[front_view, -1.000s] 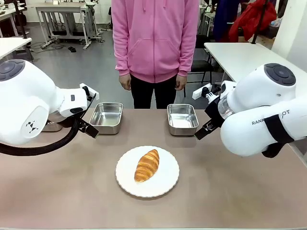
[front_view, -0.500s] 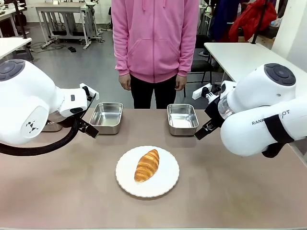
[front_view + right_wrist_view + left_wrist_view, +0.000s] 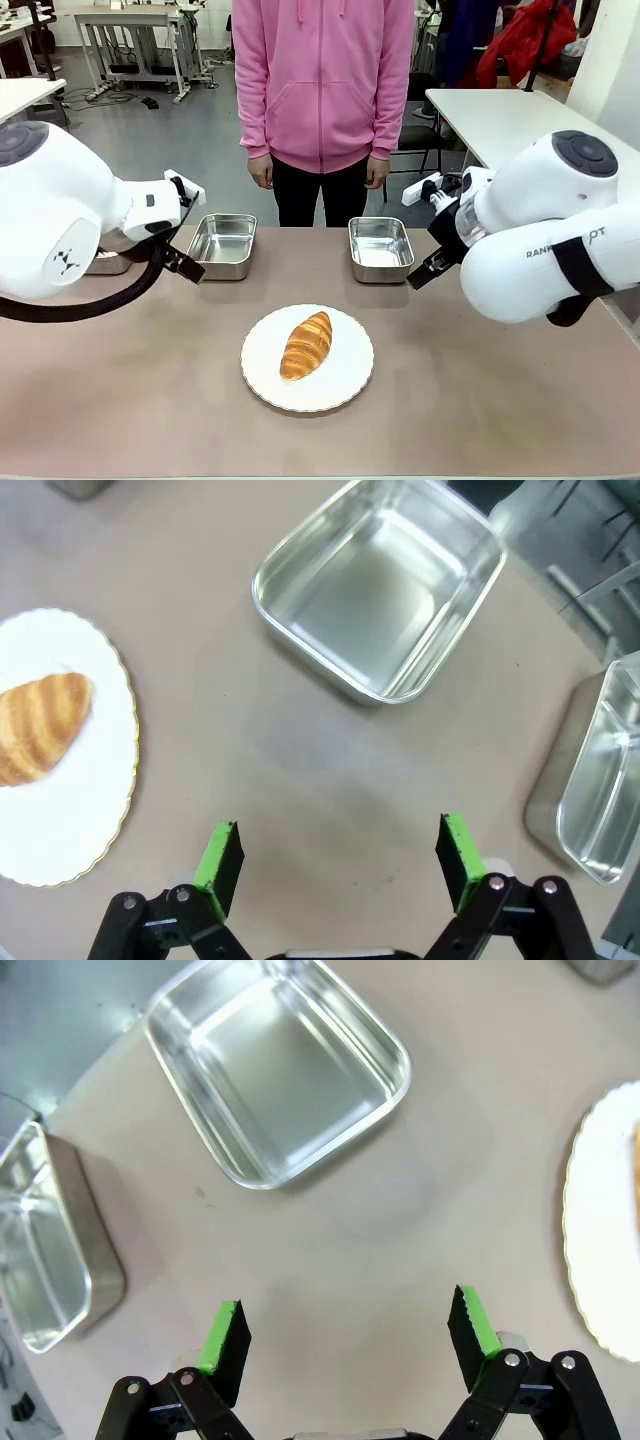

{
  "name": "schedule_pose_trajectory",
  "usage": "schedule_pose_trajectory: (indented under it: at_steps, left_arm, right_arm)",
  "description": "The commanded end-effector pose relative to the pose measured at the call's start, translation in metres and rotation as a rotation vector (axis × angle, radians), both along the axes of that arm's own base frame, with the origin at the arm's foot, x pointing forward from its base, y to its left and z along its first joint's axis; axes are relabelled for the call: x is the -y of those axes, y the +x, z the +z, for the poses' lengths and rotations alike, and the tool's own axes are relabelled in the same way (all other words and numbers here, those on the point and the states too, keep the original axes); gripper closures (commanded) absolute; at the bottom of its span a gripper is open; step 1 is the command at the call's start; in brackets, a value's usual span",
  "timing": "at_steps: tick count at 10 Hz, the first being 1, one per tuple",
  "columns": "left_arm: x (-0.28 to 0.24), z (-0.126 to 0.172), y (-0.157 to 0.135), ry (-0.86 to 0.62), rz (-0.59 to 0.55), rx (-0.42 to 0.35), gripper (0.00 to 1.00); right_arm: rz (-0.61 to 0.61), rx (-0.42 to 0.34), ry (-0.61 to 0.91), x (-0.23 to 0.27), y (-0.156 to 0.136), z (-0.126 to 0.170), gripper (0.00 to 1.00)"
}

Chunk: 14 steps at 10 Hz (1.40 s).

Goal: Place the bread in the container.
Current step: Place the Butter Roll into the Airtight Container indicated by the human.

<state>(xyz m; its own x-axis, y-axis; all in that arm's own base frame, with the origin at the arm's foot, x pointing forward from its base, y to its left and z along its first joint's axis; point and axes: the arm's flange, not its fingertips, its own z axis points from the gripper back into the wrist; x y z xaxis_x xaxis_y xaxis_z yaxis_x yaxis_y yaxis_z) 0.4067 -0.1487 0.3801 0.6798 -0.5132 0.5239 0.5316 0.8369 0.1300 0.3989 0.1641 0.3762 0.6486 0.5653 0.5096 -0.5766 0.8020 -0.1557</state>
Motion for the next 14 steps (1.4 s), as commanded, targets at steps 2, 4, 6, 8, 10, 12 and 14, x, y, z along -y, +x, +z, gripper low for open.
schedule_pose_trajectory:
  at_steps: [2, 4, 6, 8, 10, 12, 14]
  left_arm:
    - [-0.053, 0.088, 0.025, -0.104, -0.052, 0.022, 0.00]
    - [-0.088, 0.136, 0.041, -0.084, -0.144, -0.034, 0.00]
    - [-0.136, 0.168, 0.061, -0.074, -0.291, -0.042, 0.00]
    - [-0.188, 0.172, 0.080, -0.100, -0.525, -0.084, 0.00]
    - [-0.219, 0.163, 0.075, -0.054, -0.546, -0.032, 0.00]
    - [-0.214, 0.165, 0.066, -0.073, -0.524, -0.053, 0.00]
    - [-0.214, 0.165, 0.066, -0.073, -0.524, -0.053, 0.00]
  right_arm:
    - [0.039, 0.040, 0.063, 0.067, 0.024, 0.084, 0.00]
    - [0.086, 0.033, 0.123, 0.130, 0.035, 0.128, 0.00]
    - [0.098, 0.059, 0.225, 0.192, 0.046, 0.152, 0.00]
    - [0.195, 0.066, 0.303, 0.236, 0.050, 0.155, 0.00]
    - [0.203, 0.126, 0.340, 0.255, 0.036, 0.145, 0.00]
    - [0.173, 0.105, 0.312, 0.252, 0.031, 0.155, 0.00]
    - [0.173, 0.105, 0.312, 0.252, 0.031, 0.155, 0.00]
